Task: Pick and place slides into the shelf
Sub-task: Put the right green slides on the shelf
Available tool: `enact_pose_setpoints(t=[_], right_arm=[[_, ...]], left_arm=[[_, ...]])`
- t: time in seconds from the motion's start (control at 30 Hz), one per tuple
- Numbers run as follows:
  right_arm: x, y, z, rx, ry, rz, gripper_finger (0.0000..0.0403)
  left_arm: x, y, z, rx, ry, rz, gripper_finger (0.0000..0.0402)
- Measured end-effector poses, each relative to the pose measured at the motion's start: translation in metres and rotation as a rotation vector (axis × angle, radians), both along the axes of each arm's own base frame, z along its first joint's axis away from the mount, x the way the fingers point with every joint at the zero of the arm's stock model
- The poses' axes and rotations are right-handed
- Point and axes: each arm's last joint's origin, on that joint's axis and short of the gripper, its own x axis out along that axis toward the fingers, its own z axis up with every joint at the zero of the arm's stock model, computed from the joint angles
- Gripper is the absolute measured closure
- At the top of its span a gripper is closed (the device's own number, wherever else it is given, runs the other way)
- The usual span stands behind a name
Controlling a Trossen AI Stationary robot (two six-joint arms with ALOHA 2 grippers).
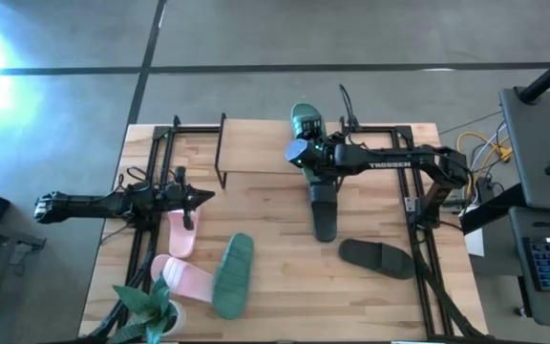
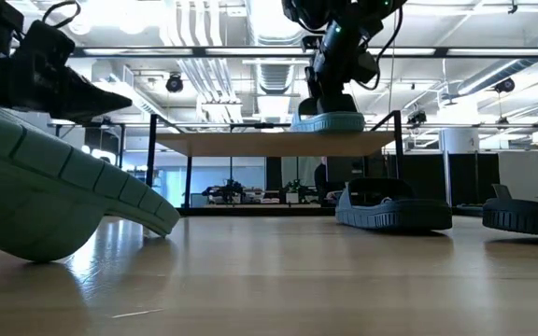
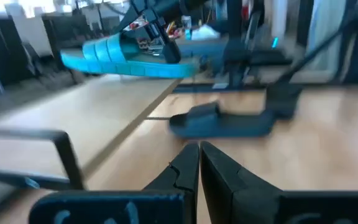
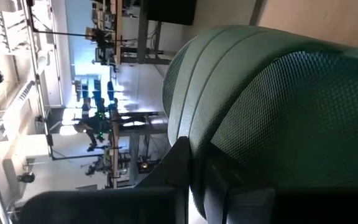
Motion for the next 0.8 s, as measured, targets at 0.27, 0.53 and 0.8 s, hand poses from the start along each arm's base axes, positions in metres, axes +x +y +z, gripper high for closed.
enact_pose_setpoints(t=[0.27, 0.53, 0.8], right_arm=[[-0.001, -0.005, -0.001, 0.014, 0.013, 0.008, 0.0352], [0.0, -0.004, -0.002, 0.035, 0.078, 0.082, 0.0258], [0.002, -0.002, -0.001, 0.014, 0.154, 0.133, 0.022]], left_arm=[[0.0, 0.0, 0.017, -0.716, -0.32, -0.016, 0.0402], [-0.002, 0.001, 0.027, -0.764, -0.441, -0.033, 0.0402], [-0.001, -0.003, 0.029, -0.757, -0.401, -0.139, 0.0402]])
